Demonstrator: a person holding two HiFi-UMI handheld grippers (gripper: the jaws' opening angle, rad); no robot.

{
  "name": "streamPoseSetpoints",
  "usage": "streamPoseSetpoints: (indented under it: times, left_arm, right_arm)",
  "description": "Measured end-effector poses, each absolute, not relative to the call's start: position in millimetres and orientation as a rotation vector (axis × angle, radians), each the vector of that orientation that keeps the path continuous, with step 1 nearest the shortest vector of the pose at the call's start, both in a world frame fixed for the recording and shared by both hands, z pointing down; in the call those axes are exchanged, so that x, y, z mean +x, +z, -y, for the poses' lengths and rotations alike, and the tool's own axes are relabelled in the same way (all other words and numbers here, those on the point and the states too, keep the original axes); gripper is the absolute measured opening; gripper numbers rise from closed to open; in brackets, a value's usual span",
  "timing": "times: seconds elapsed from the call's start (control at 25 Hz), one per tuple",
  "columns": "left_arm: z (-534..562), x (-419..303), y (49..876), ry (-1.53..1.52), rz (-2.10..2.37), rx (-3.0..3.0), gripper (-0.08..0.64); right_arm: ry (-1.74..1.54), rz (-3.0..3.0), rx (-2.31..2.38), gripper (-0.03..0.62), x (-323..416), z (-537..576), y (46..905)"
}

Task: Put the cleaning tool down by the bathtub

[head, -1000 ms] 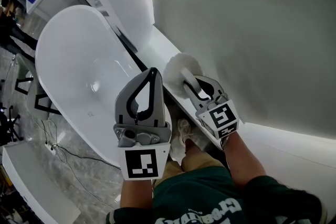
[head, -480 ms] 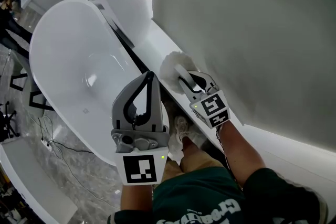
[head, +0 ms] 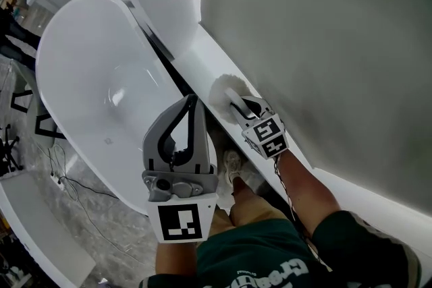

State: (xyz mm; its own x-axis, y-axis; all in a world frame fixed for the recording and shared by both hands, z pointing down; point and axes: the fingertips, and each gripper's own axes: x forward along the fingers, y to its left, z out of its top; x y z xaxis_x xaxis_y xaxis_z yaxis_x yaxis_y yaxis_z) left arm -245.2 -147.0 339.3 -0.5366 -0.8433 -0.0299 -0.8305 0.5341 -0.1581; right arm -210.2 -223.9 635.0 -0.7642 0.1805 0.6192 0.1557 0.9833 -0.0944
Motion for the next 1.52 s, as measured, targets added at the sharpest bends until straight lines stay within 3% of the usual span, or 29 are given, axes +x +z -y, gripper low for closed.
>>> streamPoseSetpoints:
  times: [1.52]
  left_arm:
    - [143,-286,402,-0.172,-2.754,-1.452,0.006]
  right_arm:
    - [-0.013,2.052,-0.24,0.094,-233,252,828]
